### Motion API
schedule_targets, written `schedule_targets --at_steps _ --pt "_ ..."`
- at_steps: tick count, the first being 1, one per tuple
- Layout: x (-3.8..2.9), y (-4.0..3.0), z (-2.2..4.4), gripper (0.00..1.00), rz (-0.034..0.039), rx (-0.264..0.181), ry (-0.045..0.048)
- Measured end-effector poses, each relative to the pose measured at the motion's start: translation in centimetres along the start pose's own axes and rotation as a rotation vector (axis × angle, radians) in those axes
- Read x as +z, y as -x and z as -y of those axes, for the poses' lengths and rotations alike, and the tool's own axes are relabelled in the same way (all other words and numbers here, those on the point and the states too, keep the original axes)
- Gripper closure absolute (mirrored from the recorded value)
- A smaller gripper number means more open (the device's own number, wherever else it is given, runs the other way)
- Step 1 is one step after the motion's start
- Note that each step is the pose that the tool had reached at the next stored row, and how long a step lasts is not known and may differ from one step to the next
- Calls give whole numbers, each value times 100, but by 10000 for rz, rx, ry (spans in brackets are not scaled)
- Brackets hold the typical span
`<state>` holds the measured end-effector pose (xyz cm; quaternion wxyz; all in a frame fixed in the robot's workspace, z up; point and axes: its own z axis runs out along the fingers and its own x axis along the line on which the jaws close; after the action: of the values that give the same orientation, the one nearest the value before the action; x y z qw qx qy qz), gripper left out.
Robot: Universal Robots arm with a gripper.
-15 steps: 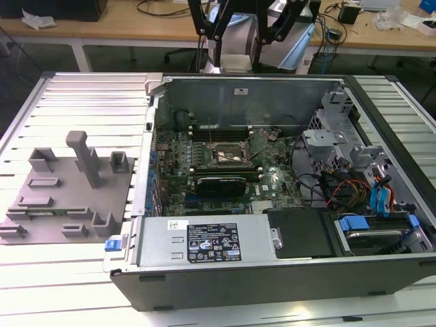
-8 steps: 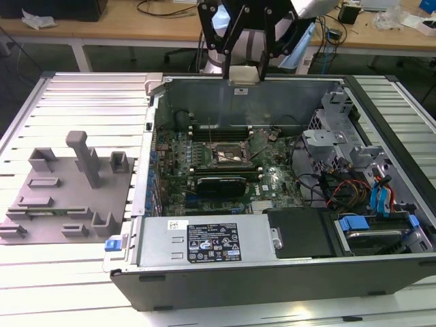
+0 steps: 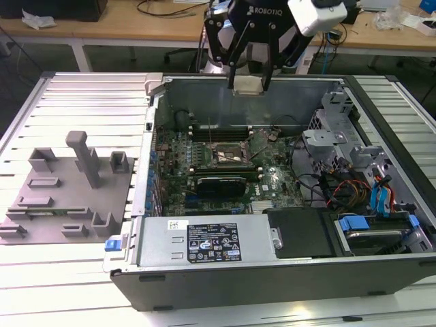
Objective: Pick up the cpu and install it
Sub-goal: 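Pick up the cpu and move it towards the insertion slot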
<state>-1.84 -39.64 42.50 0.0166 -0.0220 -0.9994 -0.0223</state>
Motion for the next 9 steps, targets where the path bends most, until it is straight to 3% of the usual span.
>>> schedule_targets --at_steps 9 --pt "223 30 8 45 -1 1 1"
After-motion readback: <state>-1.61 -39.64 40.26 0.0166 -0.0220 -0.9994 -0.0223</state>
